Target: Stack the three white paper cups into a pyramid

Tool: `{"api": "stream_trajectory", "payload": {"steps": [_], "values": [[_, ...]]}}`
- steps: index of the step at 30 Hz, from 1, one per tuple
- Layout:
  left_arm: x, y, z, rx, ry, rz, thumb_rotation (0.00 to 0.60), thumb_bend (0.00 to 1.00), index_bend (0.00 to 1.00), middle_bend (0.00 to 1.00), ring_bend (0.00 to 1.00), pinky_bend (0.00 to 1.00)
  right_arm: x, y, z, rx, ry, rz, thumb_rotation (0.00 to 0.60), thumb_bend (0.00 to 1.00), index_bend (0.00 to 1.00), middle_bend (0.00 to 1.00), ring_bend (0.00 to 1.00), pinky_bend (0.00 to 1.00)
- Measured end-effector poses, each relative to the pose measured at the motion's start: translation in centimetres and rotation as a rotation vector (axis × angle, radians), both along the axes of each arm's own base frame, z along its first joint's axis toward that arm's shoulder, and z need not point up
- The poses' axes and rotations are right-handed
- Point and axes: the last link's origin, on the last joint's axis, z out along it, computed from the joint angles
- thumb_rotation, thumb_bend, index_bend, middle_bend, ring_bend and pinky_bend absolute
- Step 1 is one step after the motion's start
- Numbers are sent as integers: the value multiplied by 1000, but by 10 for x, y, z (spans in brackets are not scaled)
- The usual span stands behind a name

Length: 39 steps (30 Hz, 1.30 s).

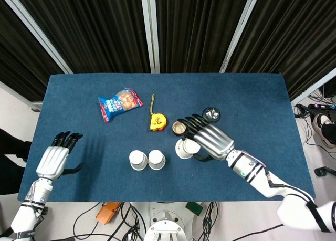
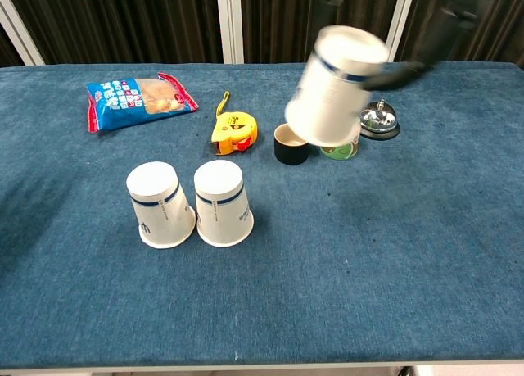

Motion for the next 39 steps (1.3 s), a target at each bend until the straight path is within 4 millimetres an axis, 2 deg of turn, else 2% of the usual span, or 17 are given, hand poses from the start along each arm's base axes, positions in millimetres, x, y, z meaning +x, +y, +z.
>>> {"api": "stream_trajectory", "payload": {"steps": [2, 10, 15, 21, 25, 31, 36, 39], "values": [[-3, -2, 0, 2, -3, 7, 578, 242, 114, 93, 0, 13, 21, -4, -11, 32, -4, 24, 600, 455, 423, 73, 0, 85], [-12, -4, 0, 7, -19, 31, 578, 242, 113, 93, 0, 13, 75, -9, -59, 97, 19, 81, 600, 455, 422, 73, 0, 86], [-18, -5, 0, 7, -31, 47, 578, 242, 114, 93, 0, 12, 98, -8, -85, 108, 65, 104, 600, 455, 411, 73, 0, 86], [-25, -5, 1, 14, -41, 65, 579, 242, 114, 93, 0, 12, 112, -7, -108, 109, 109, 96, 600, 455, 376, 73, 0, 86], [-27, -6, 1, 10, -46, 73, 580, 242, 114, 93, 0, 12, 113, -8, -113, 103, 130, 88, 600, 455, 323, 74, 0, 86], [-27, -4, 2, 15, -52, 71, 578, 241, 113, 93, 0, 13, 113, -7, -109, 107, 121, 85, 600, 455, 157, 74, 0, 86], [-28, -1, 6, 27, -44, 69, 578, 242, 114, 93, 0, 12, 106, -11, -88, 70, 89, 76, 600, 455, 100, 74, 0, 86], [-31, 0, 12, 46, -29, 69, 579, 241, 114, 93, 0, 12, 88, -17, -65, -11, 78, 58, 600, 455, 75, 74, 0, 85]]}}
